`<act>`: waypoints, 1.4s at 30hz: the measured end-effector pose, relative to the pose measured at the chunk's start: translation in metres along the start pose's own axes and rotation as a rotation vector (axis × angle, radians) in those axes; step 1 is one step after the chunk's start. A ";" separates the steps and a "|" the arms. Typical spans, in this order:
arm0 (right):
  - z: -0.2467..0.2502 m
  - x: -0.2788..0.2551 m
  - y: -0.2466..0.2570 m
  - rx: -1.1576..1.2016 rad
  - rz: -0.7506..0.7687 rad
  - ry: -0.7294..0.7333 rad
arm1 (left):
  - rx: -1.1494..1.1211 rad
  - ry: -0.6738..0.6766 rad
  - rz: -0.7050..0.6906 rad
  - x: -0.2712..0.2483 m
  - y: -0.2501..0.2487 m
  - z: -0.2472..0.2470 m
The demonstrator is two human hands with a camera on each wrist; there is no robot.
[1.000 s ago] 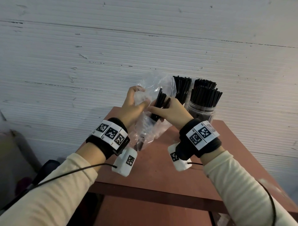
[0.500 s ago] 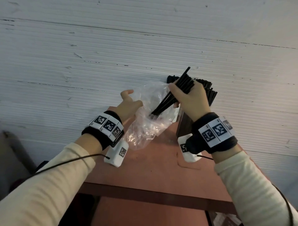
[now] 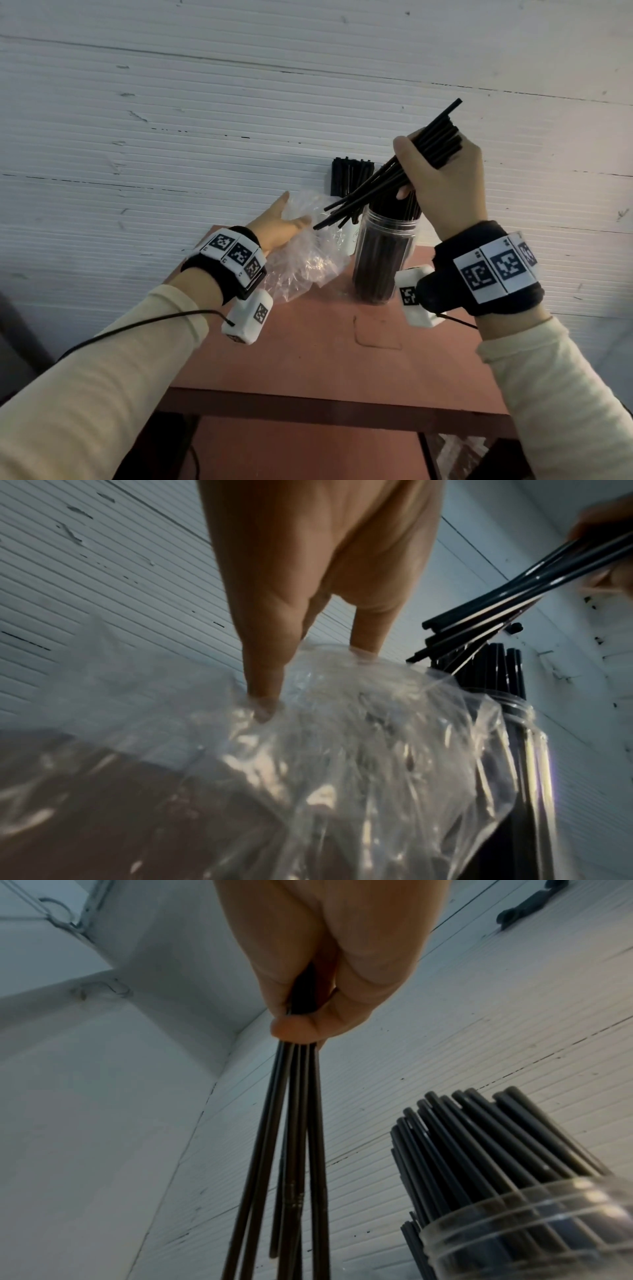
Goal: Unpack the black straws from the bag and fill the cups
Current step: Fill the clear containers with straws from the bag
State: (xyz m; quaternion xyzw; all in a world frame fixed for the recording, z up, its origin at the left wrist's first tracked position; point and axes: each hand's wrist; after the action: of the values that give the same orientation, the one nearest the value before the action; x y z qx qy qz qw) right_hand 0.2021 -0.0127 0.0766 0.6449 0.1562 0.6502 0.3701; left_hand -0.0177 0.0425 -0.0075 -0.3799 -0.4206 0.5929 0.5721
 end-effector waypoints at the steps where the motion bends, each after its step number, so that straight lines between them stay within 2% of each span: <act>1: 0.003 0.000 0.001 0.004 -0.001 0.010 | -0.027 -0.006 -0.012 0.000 0.000 0.001; 5: 0.012 -0.004 0.007 0.002 -0.001 0.079 | 0.144 -0.116 -0.091 -0.014 -0.007 0.005; 6: 0.013 -0.004 0.008 -0.003 -0.004 0.105 | 0.152 -0.164 -0.148 -0.023 -0.012 0.005; 8: 0.016 -0.006 0.010 -0.023 -0.012 0.167 | 0.055 -0.207 -0.349 -0.045 -0.028 -0.001; 10: 0.016 -0.009 0.011 -0.047 -0.009 0.229 | -0.068 -0.068 -0.511 -0.067 -0.045 -0.010; 11: 0.015 -0.011 0.011 -0.059 -0.004 0.257 | -0.082 0.050 -0.535 -0.077 -0.050 -0.017; 13: 0.014 -0.017 0.013 -0.067 -0.005 0.323 | -0.011 0.230 -0.512 -0.088 -0.057 -0.034; 14: 0.014 -0.020 0.013 -0.065 -0.005 0.360 | 0.017 0.269 -0.504 -0.088 -0.055 -0.044; 16: 0.014 -0.026 0.012 -0.086 0.003 0.424 | 0.000 0.262 -0.502 -0.089 -0.054 -0.065; 19: 0.017 -0.035 0.005 -0.145 -0.004 0.482 | -0.061 0.221 -0.390 -0.089 -0.047 -0.089; 22: 0.016 -0.044 -0.004 -0.085 0.008 0.404 | -0.142 0.300 -0.259 -0.086 -0.033 -0.103; 25: 0.014 -0.050 -0.009 -0.036 0.104 0.356 | -0.103 0.325 -0.194 -0.080 -0.020 -0.111; 28: 0.007 -0.052 -0.020 -0.250 0.224 0.447 | -0.011 0.342 -0.158 -0.072 -0.008 -0.116; 30: 0.003 -0.054 -0.029 -0.338 0.262 0.466 | 0.003 0.369 -0.112 -0.068 -0.002 -0.116; 35: 0.003 -0.058 -0.028 -0.331 0.307 0.453 | 0.053 0.454 -0.023 -0.070 -0.002 -0.119; 38: 0.009 -0.059 -0.019 -0.318 0.261 0.406 | -0.030 0.395 -0.032 -0.078 -0.013 -0.117; 40: 0.018 -0.056 -0.013 -0.251 0.162 0.317 | -0.090 0.368 -0.079 -0.084 -0.022 -0.112; 42: 0.028 -0.052 -0.010 -0.216 0.085 0.289 | -0.101 0.394 -0.143 -0.092 -0.036 -0.105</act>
State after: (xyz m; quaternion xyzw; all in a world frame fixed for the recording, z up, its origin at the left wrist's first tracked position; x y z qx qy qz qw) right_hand 0.2257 -0.0488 0.0358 0.5072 0.1096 0.7642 0.3829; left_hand 0.0984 -0.0429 -0.0148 -0.4858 -0.3557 0.4431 0.6642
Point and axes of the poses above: each hand's wrist, its own x-axis towards the middle knuckle, its own z-axis out of the back of the hand, y = z × x
